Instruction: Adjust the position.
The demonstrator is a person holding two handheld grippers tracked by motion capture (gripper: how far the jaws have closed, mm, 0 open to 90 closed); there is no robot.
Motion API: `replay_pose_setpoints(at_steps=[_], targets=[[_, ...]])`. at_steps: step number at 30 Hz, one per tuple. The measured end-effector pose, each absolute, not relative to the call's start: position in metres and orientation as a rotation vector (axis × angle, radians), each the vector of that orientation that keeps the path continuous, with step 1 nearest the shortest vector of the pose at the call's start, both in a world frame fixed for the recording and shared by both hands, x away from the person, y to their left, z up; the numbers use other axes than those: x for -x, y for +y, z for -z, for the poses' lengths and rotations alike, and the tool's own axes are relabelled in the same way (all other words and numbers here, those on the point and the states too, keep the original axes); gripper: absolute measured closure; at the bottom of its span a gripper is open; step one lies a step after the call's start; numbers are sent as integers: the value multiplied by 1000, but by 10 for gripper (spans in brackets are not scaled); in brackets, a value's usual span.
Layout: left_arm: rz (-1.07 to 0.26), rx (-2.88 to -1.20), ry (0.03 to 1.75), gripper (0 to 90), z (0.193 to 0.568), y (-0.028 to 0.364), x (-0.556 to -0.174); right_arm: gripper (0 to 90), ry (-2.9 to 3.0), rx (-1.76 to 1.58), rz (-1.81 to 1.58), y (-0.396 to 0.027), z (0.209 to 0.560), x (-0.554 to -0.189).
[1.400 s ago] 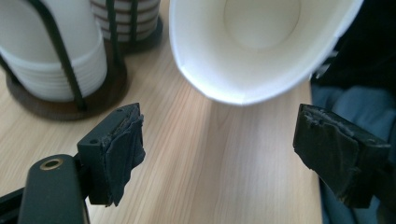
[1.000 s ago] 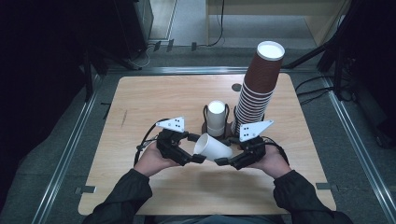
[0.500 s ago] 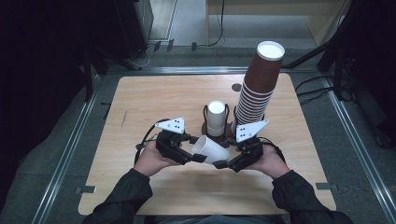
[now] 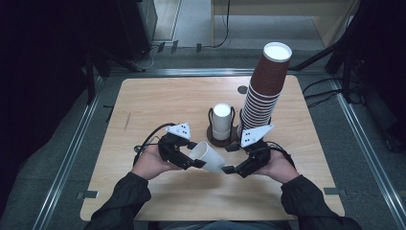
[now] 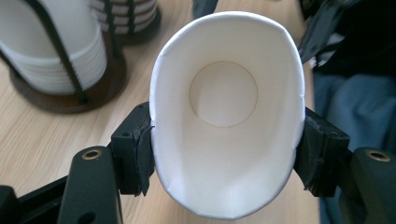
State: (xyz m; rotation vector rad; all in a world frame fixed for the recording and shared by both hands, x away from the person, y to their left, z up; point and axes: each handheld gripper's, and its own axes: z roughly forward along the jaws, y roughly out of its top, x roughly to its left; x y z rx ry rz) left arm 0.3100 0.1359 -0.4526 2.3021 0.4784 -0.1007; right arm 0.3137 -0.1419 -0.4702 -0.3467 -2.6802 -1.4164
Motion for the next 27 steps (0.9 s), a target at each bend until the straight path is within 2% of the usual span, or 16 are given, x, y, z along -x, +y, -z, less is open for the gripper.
replay_pose_setpoints(at_steps=[6,17,24,27], targets=[[106,-2376,488,318,456,126,-311,222,-2712,347,1375,-136,478,-314],[111,-2447,395,314,454,99,-312,231,-2768,334,1274,-123,497,-308],[110,-2461,370,310,452,89,-310,270,-2786,339,1256,-118,500,-305],[110,-2469,367,305,453,86,-309,326,-2784,323,1249,-116,501,-303]])
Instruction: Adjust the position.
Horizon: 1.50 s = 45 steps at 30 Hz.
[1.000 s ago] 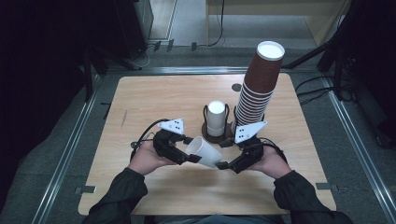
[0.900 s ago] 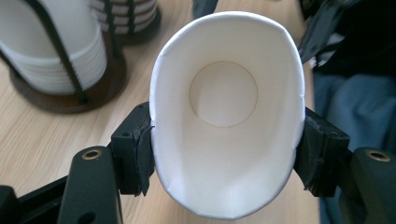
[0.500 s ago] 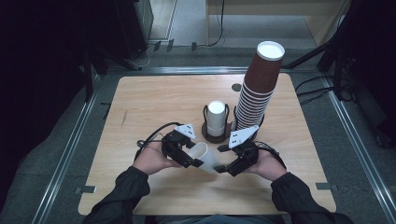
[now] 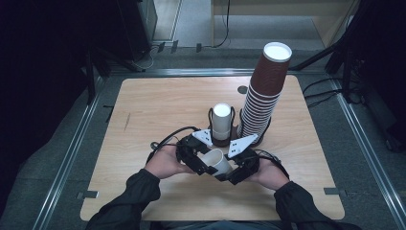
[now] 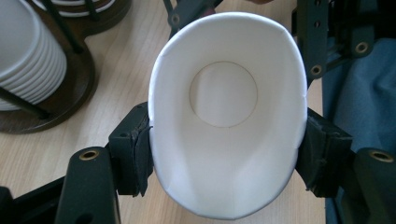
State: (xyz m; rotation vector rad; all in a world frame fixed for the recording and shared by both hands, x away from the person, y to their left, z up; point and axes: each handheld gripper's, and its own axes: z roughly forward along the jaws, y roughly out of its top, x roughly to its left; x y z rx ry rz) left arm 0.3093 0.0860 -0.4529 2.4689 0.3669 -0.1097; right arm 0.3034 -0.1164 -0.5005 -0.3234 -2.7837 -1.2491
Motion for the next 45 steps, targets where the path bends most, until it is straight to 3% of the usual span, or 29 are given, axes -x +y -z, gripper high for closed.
replay_pose_setpoints(at_steps=[17,45], targets=[[31,-2402,410,148,448,98,-309,351,-2794,315,1296,-126,489,-307],[87,-2154,424,98,445,115,-305,348,-2658,371,1523,-143,470,-307]])
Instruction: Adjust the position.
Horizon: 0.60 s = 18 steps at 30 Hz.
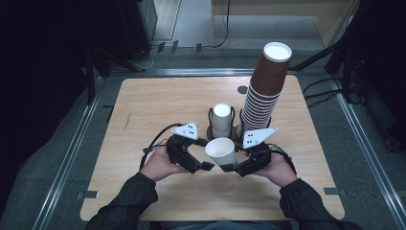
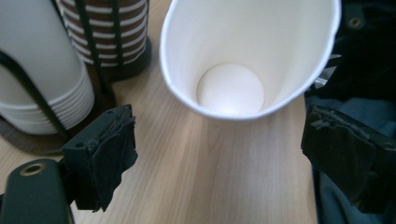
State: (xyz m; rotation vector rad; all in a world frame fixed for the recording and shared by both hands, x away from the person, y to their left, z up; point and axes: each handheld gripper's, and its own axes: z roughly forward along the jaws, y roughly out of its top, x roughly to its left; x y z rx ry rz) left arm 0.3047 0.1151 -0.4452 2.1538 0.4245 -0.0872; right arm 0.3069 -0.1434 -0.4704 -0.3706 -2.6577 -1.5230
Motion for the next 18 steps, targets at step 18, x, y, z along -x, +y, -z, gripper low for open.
replay_pose_setpoints(at_steps=[18], targets=[[74,-2075,379,162,443,104,-300,348,-2581,337,1497,-125,477,-302]])
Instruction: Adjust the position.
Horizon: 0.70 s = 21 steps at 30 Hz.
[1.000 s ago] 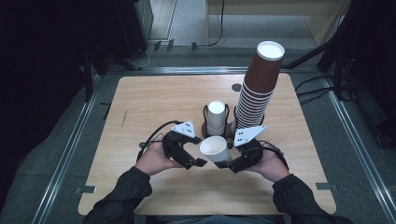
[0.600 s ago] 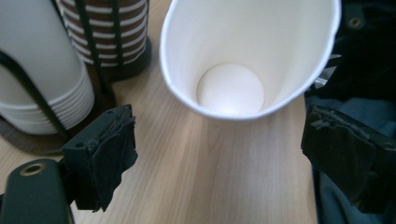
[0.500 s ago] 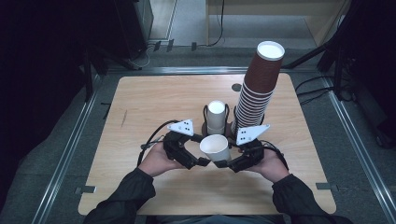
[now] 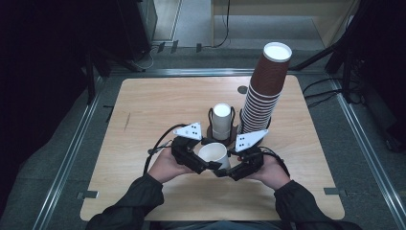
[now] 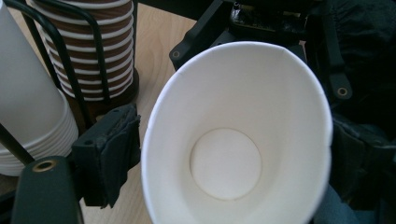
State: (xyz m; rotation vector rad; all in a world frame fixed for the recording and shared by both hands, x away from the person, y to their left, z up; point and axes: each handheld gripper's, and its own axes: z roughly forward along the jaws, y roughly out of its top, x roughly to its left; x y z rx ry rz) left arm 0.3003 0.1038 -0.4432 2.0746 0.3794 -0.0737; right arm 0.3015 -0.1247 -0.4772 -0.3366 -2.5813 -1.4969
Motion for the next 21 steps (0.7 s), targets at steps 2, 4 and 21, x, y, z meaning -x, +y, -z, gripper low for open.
replay_pose_setpoints(at_steps=[2,4,21], targets=[[72,-2063,365,257,442,105,-299,352,-2581,336,1511,-125,476,-302],[78,-2064,357,272,442,105,-299,352,-2572,334,1512,-126,476,-302],[97,-2125,343,304,442,112,-301,186,-2630,382,1397,-127,478,-301]])
